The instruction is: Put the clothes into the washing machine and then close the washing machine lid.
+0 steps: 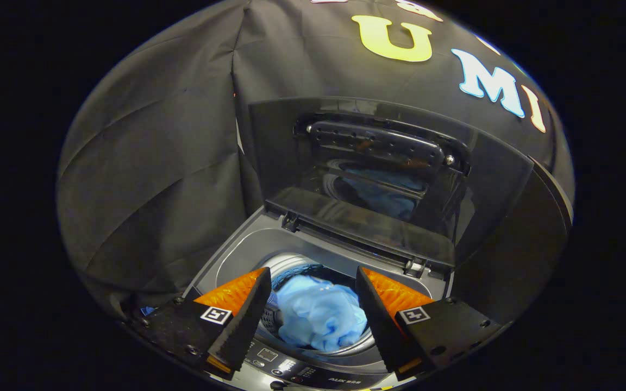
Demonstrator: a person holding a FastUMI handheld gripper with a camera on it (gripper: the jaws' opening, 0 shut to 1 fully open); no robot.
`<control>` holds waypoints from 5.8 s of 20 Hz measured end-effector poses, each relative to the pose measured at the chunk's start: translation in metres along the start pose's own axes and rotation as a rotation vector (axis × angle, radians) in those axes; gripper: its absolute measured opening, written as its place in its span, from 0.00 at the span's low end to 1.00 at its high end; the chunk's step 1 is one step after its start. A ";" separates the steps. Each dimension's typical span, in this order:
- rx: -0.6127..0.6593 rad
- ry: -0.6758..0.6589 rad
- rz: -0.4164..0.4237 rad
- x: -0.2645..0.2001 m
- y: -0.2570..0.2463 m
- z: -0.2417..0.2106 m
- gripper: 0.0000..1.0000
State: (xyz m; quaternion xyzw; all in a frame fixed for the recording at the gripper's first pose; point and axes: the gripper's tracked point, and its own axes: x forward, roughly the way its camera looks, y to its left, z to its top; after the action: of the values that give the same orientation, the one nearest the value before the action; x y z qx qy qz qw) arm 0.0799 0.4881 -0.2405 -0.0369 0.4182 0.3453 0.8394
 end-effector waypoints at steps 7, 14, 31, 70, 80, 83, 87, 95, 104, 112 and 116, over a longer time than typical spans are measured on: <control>0.005 -0.047 0.000 -0.016 -0.001 0.026 0.96; 0.010 -0.228 -0.001 -0.062 0.004 0.124 0.96; 0.162 -0.295 -0.185 0.006 -0.065 0.249 0.97; 0.065 -0.561 -0.280 0.015 -0.054 0.186 0.98; 0.039 -0.632 -0.296 0.001 -0.041 0.172 0.98; 0.033 -0.642 -0.296 -0.004 -0.036 0.163 0.97; 0.033 -0.640 -0.295 -0.009 -0.030 0.154 0.97; 0.046 -0.612 -0.294 -0.019 -0.015 0.121 0.97; 0.094 -0.484 -0.270 -0.041 0.012 0.036 0.98; 0.101 -0.611 -0.268 -0.129 -0.007 0.049 0.98; 0.098 -0.669 -0.296 -0.200 -0.033 0.033 0.98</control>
State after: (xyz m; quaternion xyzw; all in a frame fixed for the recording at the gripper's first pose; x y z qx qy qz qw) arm 0.0400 0.3649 -0.0816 0.0581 0.1269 0.1928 0.9713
